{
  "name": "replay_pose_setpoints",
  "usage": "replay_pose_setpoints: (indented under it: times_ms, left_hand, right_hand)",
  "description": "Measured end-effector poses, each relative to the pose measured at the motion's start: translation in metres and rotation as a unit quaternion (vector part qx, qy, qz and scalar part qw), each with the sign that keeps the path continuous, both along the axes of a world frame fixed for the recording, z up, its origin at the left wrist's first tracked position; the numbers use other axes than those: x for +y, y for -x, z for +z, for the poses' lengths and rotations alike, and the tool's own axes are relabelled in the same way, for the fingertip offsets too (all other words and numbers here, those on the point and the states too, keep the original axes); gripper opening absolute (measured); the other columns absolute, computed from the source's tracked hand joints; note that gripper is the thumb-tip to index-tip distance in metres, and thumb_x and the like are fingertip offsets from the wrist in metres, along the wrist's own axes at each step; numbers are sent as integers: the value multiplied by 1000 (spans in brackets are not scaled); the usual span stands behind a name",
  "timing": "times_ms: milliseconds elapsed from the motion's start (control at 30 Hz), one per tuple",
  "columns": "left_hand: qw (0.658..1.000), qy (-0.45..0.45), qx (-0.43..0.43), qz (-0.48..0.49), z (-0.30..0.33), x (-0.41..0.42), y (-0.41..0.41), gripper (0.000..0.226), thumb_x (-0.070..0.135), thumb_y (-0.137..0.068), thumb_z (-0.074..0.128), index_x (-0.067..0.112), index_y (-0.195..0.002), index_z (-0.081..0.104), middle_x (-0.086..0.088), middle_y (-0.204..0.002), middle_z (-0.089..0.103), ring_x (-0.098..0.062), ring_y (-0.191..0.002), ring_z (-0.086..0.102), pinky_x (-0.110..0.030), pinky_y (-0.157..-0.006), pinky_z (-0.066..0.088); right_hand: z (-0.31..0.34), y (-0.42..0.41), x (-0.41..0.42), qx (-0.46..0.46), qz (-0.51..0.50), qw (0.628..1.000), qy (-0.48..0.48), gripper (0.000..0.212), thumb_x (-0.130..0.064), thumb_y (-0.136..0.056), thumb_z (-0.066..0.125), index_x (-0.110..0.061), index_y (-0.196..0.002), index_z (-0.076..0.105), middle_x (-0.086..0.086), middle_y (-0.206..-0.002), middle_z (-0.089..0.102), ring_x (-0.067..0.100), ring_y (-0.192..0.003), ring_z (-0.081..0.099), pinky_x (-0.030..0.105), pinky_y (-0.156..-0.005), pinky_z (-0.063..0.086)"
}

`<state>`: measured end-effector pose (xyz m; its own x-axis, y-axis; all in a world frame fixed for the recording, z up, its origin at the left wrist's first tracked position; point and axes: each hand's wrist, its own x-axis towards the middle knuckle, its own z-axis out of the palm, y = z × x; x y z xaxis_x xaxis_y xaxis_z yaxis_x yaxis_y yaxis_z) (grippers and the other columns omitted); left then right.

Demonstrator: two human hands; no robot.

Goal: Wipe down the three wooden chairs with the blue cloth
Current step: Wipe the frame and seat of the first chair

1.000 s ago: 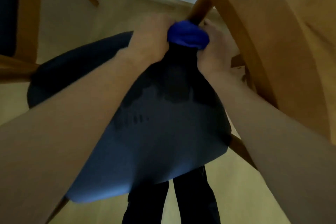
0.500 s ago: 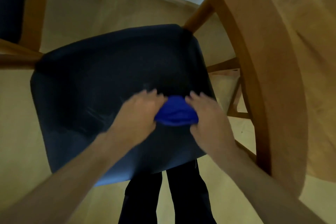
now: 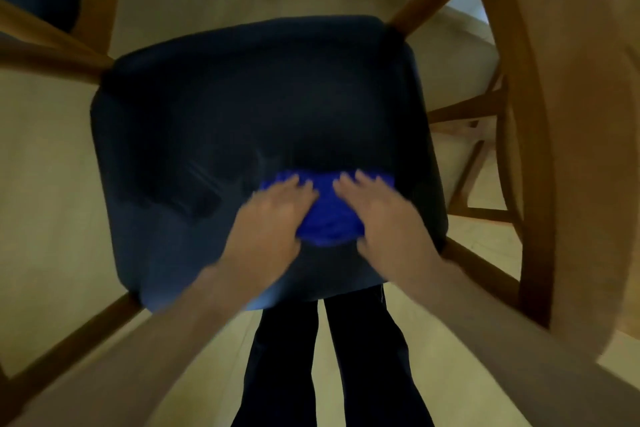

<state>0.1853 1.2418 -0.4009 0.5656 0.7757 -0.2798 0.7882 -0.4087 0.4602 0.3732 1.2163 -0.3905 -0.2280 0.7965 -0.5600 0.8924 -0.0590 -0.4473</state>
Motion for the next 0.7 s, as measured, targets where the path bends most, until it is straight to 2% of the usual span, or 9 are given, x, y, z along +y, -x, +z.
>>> replay_pose_setpoints:
  times_ms: [67, 133, 233, 333, 433, 500, 533, 633, 700]
  left_hand:
    - [997, 55, 18, -49, 12, -24, 10, 55, 4, -51, 66, 9, -106, 70, -8, -102, 72, -30, -96, 68, -39, -78, 55]
    - [996, 64, 17, -54, 15, -18, 16, 52, 4, -52, 70, 11, -103, 70, -7, -97, 72, -29, -95, 68, -39, -82, 53]
    - [1000, 0, 6, 30, 19, 34, 7, 42, 8, -61, 55, 7, -103, 64, -16, -99, 67, -36, -96, 64, -39, -85, 50]
    - [994, -56, 13, 94, 21, 104, -3, 31, 12, -75, 63, 6, -105, 55, -15, -107, 59, -33, -106, 55, -36, -94, 38]
    - [992, -4, 6, 124, 17, 136, -9, 36, 9, -77, 68, 12, -104, 43, -4, -93, 54, -25, -85, 57, -36, -72, 43]
    - [991, -9, 5, 136, 4, 118, -4, 40, 1, -77, 60, 10, -112, 42, -5, -91, 56, -30, -83, 59, -37, -66, 42]
    - [991, -21, 6, 133, -3, 97, 1, 46, -1, -76, 56, 9, -119, 43, -8, -98, 60, -34, -89, 60, -37, -69, 45]
    - [993, -36, 6, 113, -14, 12, 12, 65, -3, -68, 46, 1, -132, 50, -22, -128, 58, -38, -115, 58, -45, -94, 47]
    - [995, -25, 23, 91, -12, -43, 20, 65, -4, -62, 47, -2, -126, 58, -22, -128, 59, -37, -116, 58, -42, -99, 43]
  right_hand:
    - [10, 1, -17, 4, 60, 996, 66, 77, -15, -91, 61, -29, -154, 19, -11, -160, 21, 8, -147, 12, 22, -109, -7]
    - [19, -2, -7, 17, 64, 995, 70, 75, -13, -90, 60, -30, -153, 22, -12, -158, 26, 8, -146, 19, 24, -114, 1]
    - [25, -6, 41, 35, -2, 998, -50, 71, -3, -84, 62, -22, -148, 37, -1, -152, 41, 17, -142, 33, 29, -117, 14]
    - [11, -2, 107, 3, -38, 989, -143, 66, -3, -87, 59, -22, -147, 40, 3, -151, 42, 21, -141, 34, 37, -119, 21]
    - [-11, 15, 142, -35, -26, 987, -153, 64, -3, -90, 56, -23, -148, 38, 3, -153, 40, 25, -141, 35, 40, -117, 26]
    - [-23, 22, 126, -58, -4, 989, -139, 61, -2, -92, 49, -18, -149, 37, 6, -154, 37, 28, -143, 31, 42, -117, 25]
    - [-25, 24, 108, -59, 10, 989, -135, 58, -2, -91, 43, -14, -148, 38, 9, -154, 38, 31, -143, 31, 47, -116, 26]
    - [-18, 24, 34, -13, 45, 993, -106, 60, -12, -81, 29, -3, -135, 55, 17, -141, 53, 40, -132, 46, 56, -104, 42]
    - [-7, 25, -9, -21, 72, 997, -31, 61, -13, -82, 33, -9, -141, 50, 10, -146, 49, 33, -138, 41, 51, -109, 38]
